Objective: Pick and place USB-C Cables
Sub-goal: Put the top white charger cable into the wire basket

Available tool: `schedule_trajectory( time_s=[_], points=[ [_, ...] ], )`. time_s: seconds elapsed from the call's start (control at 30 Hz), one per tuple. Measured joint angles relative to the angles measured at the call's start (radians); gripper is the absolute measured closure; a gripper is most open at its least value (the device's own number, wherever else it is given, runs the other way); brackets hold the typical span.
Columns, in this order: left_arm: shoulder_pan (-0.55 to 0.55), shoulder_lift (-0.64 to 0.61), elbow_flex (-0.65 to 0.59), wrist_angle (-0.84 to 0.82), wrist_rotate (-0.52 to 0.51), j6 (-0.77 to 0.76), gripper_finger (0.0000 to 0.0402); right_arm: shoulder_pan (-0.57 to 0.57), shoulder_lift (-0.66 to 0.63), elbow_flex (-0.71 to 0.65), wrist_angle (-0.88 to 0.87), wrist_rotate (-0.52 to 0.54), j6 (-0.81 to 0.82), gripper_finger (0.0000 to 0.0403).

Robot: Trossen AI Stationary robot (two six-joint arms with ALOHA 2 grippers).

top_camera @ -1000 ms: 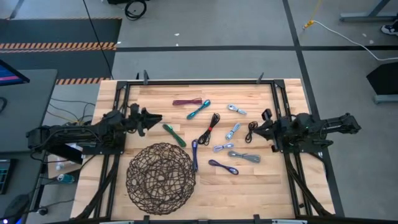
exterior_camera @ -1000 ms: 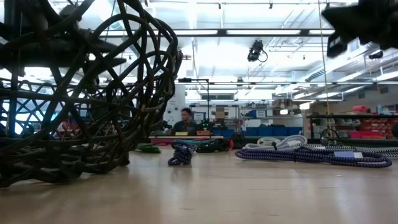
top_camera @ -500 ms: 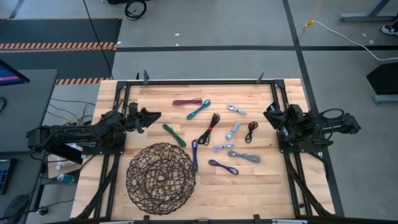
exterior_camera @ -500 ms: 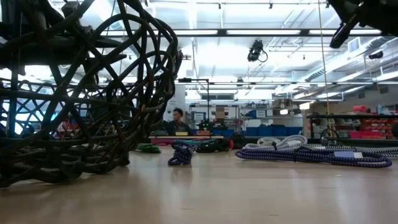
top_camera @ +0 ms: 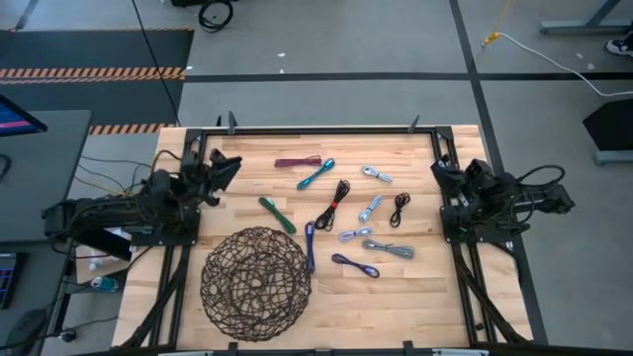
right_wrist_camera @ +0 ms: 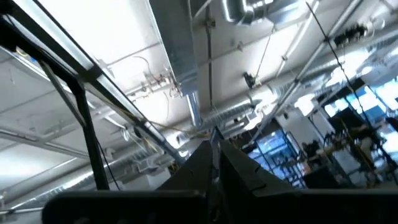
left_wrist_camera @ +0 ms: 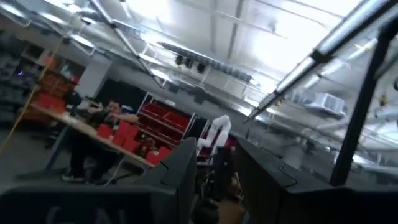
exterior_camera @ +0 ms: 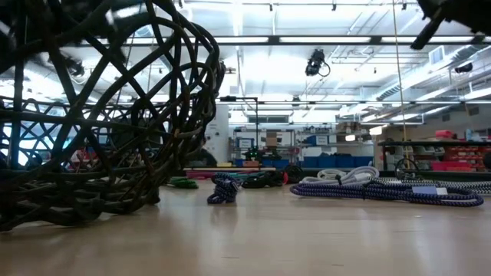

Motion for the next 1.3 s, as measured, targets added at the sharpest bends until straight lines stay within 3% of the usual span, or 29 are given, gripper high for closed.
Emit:
schedule_trajectory(
  time_s=[0.3,0.53,0.67,0.93,1.1,1.3],
  points=[
    [-0.001,0.039,0.499,-0.694,0.112,0.211,0.0283,0.000,0.063,0.201,-0.146,-0.072,-0.114,0.0369],
    [-0.001,0.092,0.734,-1.047,0.116,0.274,0.0283,0.000,0.173,0.454,-0.568,-0.011,-0.132,0.0369],
    [-0.001,0.101,0.766,-1.127,0.116,0.265,0.0283,0.000,0.268,0.641,-0.851,0.067,-0.125,0.0369],
    [-0.002,0.100,0.765,-1.137,0.107,0.259,0.0283,0.000,0.488,0.999,-1.330,0.217,-0.045,0.0362],
    [-0.002,0.098,0.765,-1.137,0.106,0.262,0.0283,0.000,0.628,1.164,-1.645,0.276,0.094,0.0328],
    [-0.001,0.098,0.765,-1.137,0.105,0.263,0.0283,-0.014,0.748,1.254,-1.856,0.285,0.177,0.0279]
  ],
)
